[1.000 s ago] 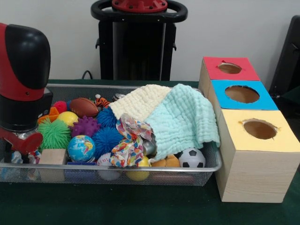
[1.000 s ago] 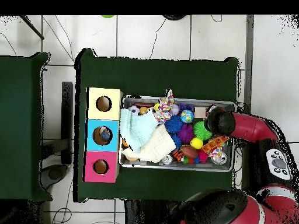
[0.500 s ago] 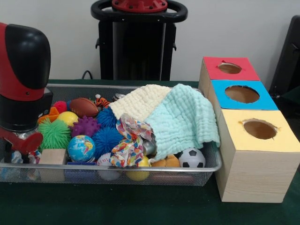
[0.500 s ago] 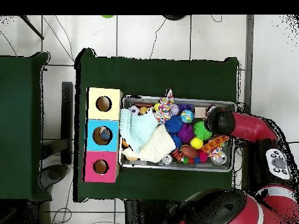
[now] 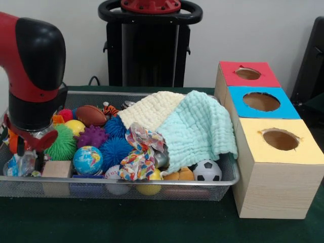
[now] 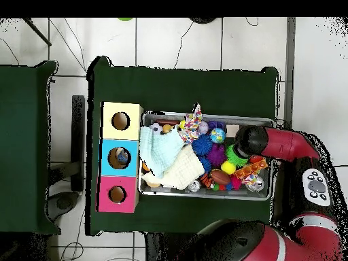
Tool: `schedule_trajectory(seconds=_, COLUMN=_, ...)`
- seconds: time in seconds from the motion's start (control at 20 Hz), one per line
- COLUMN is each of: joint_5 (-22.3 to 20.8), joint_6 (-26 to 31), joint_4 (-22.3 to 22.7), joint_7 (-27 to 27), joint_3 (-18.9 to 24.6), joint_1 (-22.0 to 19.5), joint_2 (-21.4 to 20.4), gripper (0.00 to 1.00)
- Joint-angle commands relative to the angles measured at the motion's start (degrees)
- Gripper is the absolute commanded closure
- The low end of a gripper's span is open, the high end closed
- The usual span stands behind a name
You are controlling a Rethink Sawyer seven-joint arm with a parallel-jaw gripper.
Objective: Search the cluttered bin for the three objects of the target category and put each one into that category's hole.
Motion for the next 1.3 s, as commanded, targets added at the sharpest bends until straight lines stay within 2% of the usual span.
schedule_trajectory(seconds=0.05, joint_5=-0.08, joint_6=9.99, joint_4=3.25, joint_7=-3.49, joint_3=-1.34, joint_1=1.05, joint_2=-2.33, gripper=0.0)
schedule_trajectory(seconds=0.8, joint_5=-0.74, joint_6=6.14, joint_4=5.36, joint_7=-2.03, joint_3=-1.68, joint_1=0.97, joint_2=-2.04, gripper=0.0)
schedule_trajectory(seconds=0.9, joint_5=0.75, joint_6=-1.87, joint_4=7.99, joint_7=-1.44, joint_3=1.78, joint_1=-2.19, joint_2=-1.75, gripper=0.0)
schedule_trajectory(seconds=0.95, joint_5=0.36, joint_6=-8.05, joint_4=9.04, joint_7=-1.15, joint_3=3.5, joint_1=-3.66, joint_2=-1.67, gripper=0.0)
schedule_trajectory(seconds=1.1, joint_5=1.31, joint_6=-12.36, joint_4=11.19, joint_7=-1.37, joint_3=6.45, joint_1=-6.25, joint_2=-1.82, gripper=0.0)
schedule_trajectory(seconds=1.3, joint_5=1.37, joint_6=-20.81, joint_4=14.88, joint_7=0.48, joint_3=9.74, joint_1=-9.57, joint_2=-1.98, gripper=0.0)
